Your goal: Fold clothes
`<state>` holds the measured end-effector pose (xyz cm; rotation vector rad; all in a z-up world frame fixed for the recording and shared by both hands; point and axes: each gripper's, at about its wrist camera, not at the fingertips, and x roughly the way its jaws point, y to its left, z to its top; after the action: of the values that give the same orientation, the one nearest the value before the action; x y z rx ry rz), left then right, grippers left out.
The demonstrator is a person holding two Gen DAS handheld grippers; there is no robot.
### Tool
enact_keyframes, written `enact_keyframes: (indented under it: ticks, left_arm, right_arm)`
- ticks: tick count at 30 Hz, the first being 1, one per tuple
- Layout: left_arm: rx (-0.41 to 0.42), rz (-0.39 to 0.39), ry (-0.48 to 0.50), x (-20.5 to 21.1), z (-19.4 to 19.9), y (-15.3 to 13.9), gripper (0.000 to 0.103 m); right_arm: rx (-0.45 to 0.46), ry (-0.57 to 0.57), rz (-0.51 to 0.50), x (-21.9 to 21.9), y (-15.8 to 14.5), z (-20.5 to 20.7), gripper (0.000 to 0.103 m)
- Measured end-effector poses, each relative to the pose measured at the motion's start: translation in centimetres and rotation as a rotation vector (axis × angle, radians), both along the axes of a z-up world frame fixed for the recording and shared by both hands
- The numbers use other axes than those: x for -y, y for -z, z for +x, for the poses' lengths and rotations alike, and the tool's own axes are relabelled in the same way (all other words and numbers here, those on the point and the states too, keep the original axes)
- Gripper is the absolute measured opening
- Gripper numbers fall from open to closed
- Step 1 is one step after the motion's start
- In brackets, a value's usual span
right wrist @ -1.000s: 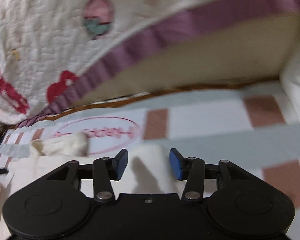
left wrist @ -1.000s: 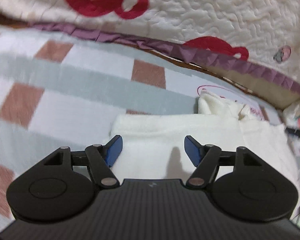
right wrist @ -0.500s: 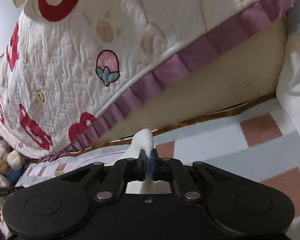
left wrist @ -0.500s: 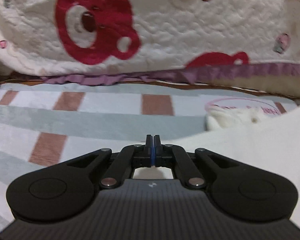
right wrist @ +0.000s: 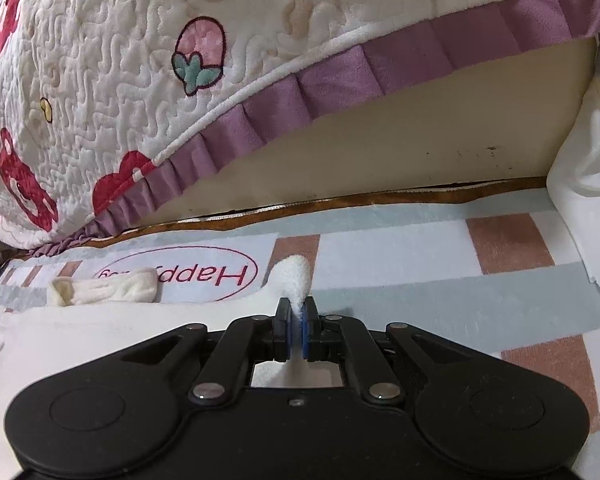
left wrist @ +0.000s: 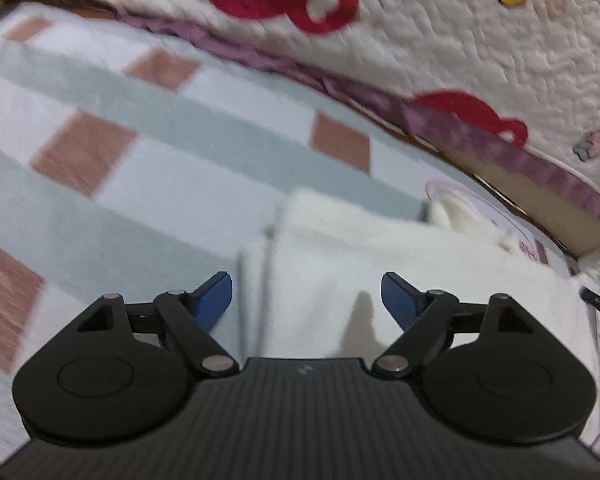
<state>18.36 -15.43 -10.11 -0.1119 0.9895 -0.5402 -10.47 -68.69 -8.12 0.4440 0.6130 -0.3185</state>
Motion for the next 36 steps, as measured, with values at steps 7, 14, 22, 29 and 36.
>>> enact_keyframes:
  ticks: [7, 14, 22, 29, 36]
  left_arm:
    - [0.255, 0.219, 0.075, 3.2, -3.1, -2.9, 0.011]
    - [0.351, 0.260, 0.005, 2.7, -2.3, -3.7, 0.006]
    - [0.319, 0.404, -0.079, 4.9, -2.9, -2.0, 0.034]
    - [0.331, 0.213, 0.088, 7.4, -10.5, -6.1, 0.053]
    - [0.153, 0.095, 0.403, 12.9, -18.8, -4.1, 0.056]
  right_arm:
    - [0.089, -0.003, -0.009, -0.3, -1.0, -0.8, 0.005]
    - [0.075, -0.012, -0.039, -0.3, -1.2, -0.9, 0.005]
    - [-0.154, 0.041, -0.283, -4.3, -2.9, -0.5, 0.029]
    - [-0.049, -0.276, -0.058, -12.0, -4.0, -4.3, 0.044]
    - [-0.139, -0.362, -0.188, -16.8, -0.4, -7.7, 0.049]
